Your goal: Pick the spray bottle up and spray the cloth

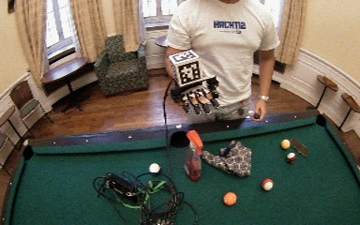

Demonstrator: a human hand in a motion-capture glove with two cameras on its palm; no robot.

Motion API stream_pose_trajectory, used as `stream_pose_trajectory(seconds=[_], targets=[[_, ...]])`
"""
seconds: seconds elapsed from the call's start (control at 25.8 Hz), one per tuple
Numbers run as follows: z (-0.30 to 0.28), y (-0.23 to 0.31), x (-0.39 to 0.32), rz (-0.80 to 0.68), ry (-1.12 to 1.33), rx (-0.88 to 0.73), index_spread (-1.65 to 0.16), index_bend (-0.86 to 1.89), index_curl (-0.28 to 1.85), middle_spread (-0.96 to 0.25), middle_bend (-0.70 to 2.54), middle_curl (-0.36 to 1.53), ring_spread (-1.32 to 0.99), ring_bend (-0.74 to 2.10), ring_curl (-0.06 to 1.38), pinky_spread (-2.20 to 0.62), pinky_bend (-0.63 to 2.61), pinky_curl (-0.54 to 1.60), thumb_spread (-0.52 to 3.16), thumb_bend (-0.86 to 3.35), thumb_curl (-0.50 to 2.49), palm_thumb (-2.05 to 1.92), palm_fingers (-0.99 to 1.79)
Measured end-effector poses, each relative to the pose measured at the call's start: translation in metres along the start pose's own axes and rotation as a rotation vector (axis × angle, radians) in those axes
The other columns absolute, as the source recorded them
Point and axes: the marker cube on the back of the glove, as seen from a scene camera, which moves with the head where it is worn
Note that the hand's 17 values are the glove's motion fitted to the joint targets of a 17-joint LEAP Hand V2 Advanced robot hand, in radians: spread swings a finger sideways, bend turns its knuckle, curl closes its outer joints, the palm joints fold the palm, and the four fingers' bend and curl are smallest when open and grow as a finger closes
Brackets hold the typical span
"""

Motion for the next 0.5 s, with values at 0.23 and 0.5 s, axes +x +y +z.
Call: stream_pose_trajectory(seconds=[0.23,0.5], targets=[[0.0026,0.002,0.0007,0.008,0.001,-0.004,-0.34,0.21,0.15,-0.08,0.21,0.11,-0.04,0.27,0.11,0.15,0.38,0.16,0.67,0.15,0.1,0.31,0.42],[0.0011,0.0006,0.0079,0.013,-0.004,0.0,-0.4,0.18,0.2,-0.09,0.19,0.17,-0.05,0.26,0.15,0.19,0.38,0.21,0.87,0.11,0.15,0.34,0.4]])
